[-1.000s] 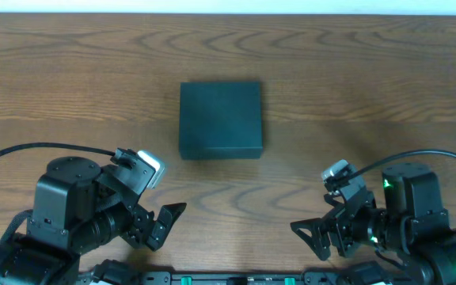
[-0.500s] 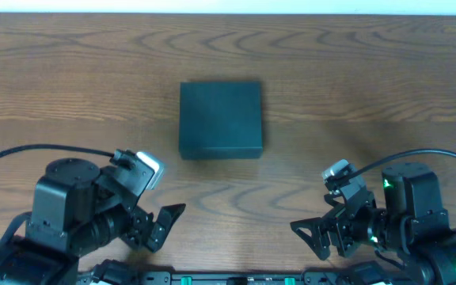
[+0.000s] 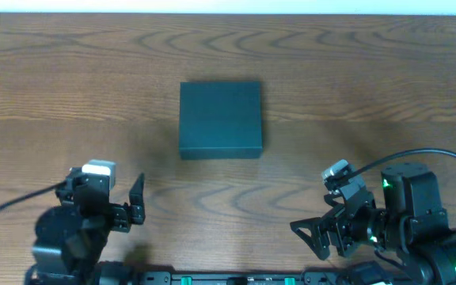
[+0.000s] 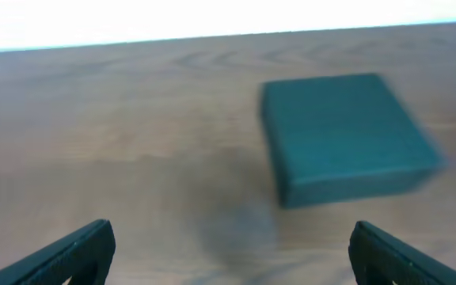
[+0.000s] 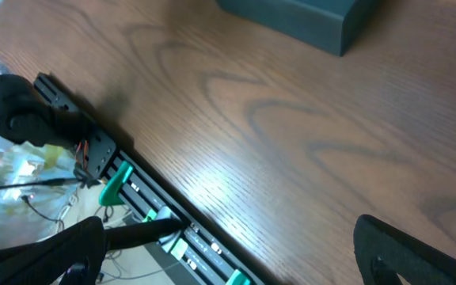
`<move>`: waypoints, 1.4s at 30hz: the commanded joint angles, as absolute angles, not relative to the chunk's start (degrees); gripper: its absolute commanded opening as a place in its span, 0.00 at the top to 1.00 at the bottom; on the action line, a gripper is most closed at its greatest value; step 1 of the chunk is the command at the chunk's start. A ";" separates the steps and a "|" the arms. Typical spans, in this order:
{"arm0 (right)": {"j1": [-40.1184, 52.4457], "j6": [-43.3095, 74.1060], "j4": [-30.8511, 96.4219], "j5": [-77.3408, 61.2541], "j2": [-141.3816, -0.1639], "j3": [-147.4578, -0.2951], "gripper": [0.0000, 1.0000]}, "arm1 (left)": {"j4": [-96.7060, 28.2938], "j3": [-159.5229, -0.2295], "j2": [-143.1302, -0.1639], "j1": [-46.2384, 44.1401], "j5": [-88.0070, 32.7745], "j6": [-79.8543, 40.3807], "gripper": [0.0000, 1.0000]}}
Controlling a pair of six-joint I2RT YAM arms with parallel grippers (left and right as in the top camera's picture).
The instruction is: Pack container
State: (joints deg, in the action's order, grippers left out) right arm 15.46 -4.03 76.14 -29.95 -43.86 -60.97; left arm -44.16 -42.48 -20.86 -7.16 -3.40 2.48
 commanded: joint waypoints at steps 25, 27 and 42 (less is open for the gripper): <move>16.21 -3.44 76.09 -30.15 -43.81 -60.90 0.01 | -33.50 -9.23 -0.19 0.51 5.98 -10.70 0.04; 16.21 -3.44 76.09 -30.15 -43.81 -60.90 0.01 | -32.69 -8.62 -0.21 0.51 5.61 -11.20 0.05; 16.21 -3.44 76.07 -30.17 -43.81 -60.90 0.01 | -32.75 -8.62 -0.21 0.51 5.76 -11.16 0.05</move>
State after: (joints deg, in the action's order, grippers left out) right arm 15.46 -3.95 76.16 -29.93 -43.86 -60.93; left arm -32.86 -9.23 -0.69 0.27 4.91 -10.55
